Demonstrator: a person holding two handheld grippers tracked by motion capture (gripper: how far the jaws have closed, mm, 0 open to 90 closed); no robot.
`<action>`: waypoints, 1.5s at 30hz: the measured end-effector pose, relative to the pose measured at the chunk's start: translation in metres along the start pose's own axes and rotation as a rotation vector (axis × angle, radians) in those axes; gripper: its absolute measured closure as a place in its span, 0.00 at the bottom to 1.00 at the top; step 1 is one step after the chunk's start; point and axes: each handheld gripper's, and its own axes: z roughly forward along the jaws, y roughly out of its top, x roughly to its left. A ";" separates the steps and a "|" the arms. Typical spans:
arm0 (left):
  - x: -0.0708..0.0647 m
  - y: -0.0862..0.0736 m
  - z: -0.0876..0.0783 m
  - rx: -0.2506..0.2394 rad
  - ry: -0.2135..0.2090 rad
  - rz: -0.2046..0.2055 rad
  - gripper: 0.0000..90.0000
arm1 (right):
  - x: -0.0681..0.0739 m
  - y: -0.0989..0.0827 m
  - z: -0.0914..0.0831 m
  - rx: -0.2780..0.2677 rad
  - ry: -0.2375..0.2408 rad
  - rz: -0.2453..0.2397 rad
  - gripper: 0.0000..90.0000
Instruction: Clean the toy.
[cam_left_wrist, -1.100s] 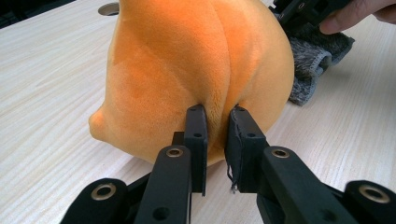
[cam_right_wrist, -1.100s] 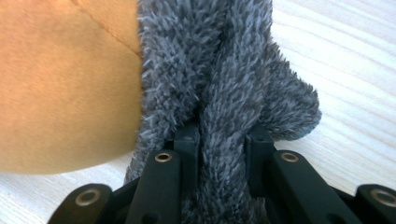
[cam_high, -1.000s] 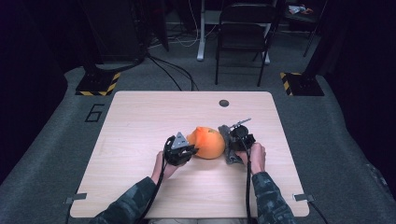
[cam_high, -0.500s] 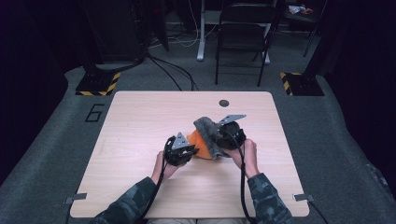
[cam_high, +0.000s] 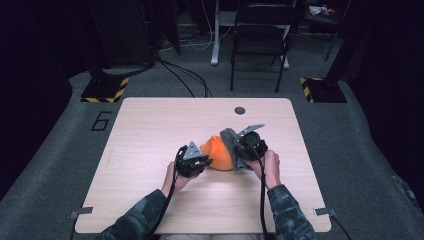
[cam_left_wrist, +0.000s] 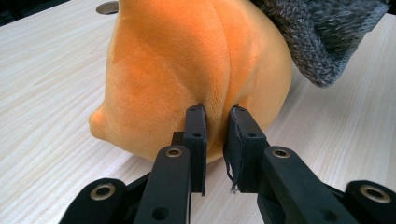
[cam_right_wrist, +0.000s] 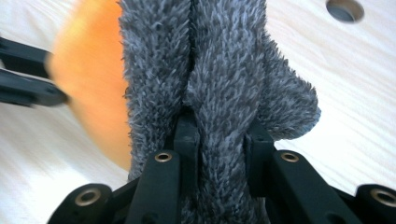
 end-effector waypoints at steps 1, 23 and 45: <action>0.000 0.000 0.000 0.001 0.001 -0.003 0.87 | -0.003 -0.002 0.002 0.012 -0.001 0.015 0.80; 0.006 -0.003 0.000 -0.008 0.025 -0.023 0.87 | -0.027 -0.012 -0.001 0.029 -0.027 0.087 0.81; -0.010 -0.007 0.012 0.074 0.146 0.163 0.66 | 0.002 0.001 0.002 -0.047 0.057 0.034 0.81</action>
